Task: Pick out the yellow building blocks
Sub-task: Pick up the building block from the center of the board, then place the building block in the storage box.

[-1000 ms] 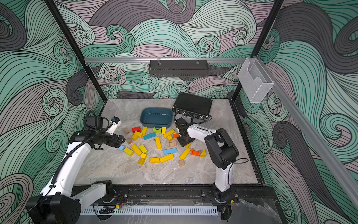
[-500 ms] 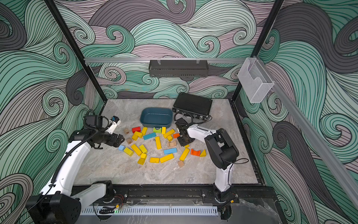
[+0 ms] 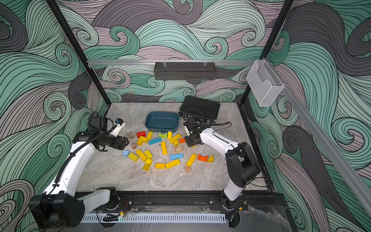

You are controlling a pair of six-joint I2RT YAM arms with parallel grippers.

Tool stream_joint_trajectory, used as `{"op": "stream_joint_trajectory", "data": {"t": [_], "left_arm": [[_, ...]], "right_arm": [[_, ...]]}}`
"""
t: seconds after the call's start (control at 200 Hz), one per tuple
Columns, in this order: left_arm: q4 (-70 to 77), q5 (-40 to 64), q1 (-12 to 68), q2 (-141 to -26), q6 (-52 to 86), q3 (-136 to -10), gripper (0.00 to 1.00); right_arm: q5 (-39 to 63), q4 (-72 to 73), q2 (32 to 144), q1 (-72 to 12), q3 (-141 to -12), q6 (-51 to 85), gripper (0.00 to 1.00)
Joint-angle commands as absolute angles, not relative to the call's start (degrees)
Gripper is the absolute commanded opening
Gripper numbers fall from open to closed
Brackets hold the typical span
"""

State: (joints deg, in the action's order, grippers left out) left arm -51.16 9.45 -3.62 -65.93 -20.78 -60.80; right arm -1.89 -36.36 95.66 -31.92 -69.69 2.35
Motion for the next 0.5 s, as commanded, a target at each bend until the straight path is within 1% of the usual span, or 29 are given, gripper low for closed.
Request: {"op": "stream_joint_trajectory", "data": {"t": [0.0,0.095,0.215,0.34,0.495], "left_arm": [[-50.71,8.44,-3.80,-66.45,-20.62,-59.92,0.93],[-51.02,7.72,-3.81,-66.45,-21.30,-59.09,0.93],[-51.99,6.50,-3.78,-66.35,-22.36,-58.50,0.93],[-52.21,5.71,-3.82,-66.18,-22.82,-57.26,0.93],[-52.29,8.47,-3.82,-65.34,-25.48,-55.02,0.92]], "right_arm": [[2.76,-36.77,95.01,-31.73,-76.13,2.42,0.25],[5.88,-36.81,97.86,-31.75,-83.17,2.68,0.25],[9.33,-36.79,104.24,-31.73,-93.56,3.67,0.24],[10.75,-36.77,112.88,-31.73,-104.84,4.44,0.24],[12.07,-36.77,124.04,-31.73,-117.70,4.83,0.24]]}}
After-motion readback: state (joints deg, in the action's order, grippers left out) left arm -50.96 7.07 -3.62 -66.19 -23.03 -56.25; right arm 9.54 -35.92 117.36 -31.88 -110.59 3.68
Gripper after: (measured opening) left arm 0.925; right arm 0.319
